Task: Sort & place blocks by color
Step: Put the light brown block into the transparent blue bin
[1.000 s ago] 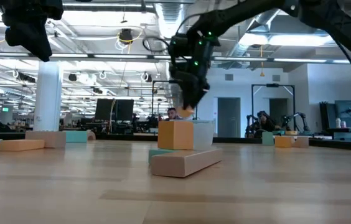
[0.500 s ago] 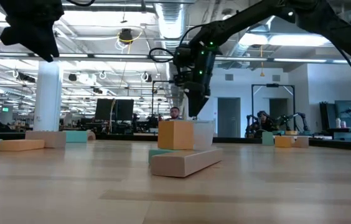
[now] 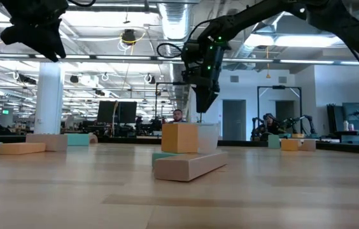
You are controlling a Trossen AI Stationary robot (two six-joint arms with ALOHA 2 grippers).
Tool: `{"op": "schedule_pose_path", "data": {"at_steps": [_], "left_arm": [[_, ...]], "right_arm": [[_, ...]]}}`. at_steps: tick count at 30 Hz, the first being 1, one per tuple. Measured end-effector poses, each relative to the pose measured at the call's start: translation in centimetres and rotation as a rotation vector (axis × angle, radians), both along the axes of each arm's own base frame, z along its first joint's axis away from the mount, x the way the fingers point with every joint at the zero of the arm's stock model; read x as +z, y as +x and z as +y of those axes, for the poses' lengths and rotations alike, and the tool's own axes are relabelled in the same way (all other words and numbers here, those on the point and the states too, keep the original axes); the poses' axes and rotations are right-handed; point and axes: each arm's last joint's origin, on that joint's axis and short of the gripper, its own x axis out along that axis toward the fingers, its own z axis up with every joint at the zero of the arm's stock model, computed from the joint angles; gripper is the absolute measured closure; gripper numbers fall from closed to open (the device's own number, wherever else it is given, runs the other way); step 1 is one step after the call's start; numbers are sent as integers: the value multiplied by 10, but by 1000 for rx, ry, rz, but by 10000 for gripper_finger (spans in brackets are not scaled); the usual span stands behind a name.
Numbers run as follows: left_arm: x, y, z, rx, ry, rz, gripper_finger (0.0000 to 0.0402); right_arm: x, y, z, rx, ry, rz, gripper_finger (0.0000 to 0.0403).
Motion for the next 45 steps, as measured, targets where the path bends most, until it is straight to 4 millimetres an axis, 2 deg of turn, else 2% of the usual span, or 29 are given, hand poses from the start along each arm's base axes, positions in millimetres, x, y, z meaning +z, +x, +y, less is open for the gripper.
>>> {"op": "schedule_pose_path", "data": {"at_steps": [5, 12, 15, 17, 20, 24, 28, 34, 45], "left_arm": [[2, 2, 1, -4, 28, -15, 271], [2, 11, 4, -25, 71, -4, 271], [1, 13, 4, -39, 52, 19, 271], [-1, 15, 4, -49, 31, 30, 271], [-3, 18, 3, -73, -8, 43, 272], [-5, 22, 2, -103, -40, 63, 272], [-5, 26, 2, -128, -65, 53, 272], [-5, 28, 1, -136, -78, 44, 272], [-5, 29, 1, -137, -99, 33, 271]], "right_arm": [[25, -14, 8, -85, 7, -2, 38], [63, -50, 28, -190, 85, 73, 49], [71, -71, 27, -259, 117, 113, 59], [68, -89, 24, -317, 134, 129, 68], [54, -123, 21, -412, 166, 161, 79], [19, -171, 14, -587, 204, 175, 85], [-15, -203, 7, -717, 244, 204, 84], [-46, -217, -9, -827, 289, 254, 84], [-84, -214, -21, -811, 343, 332, 85]]}}
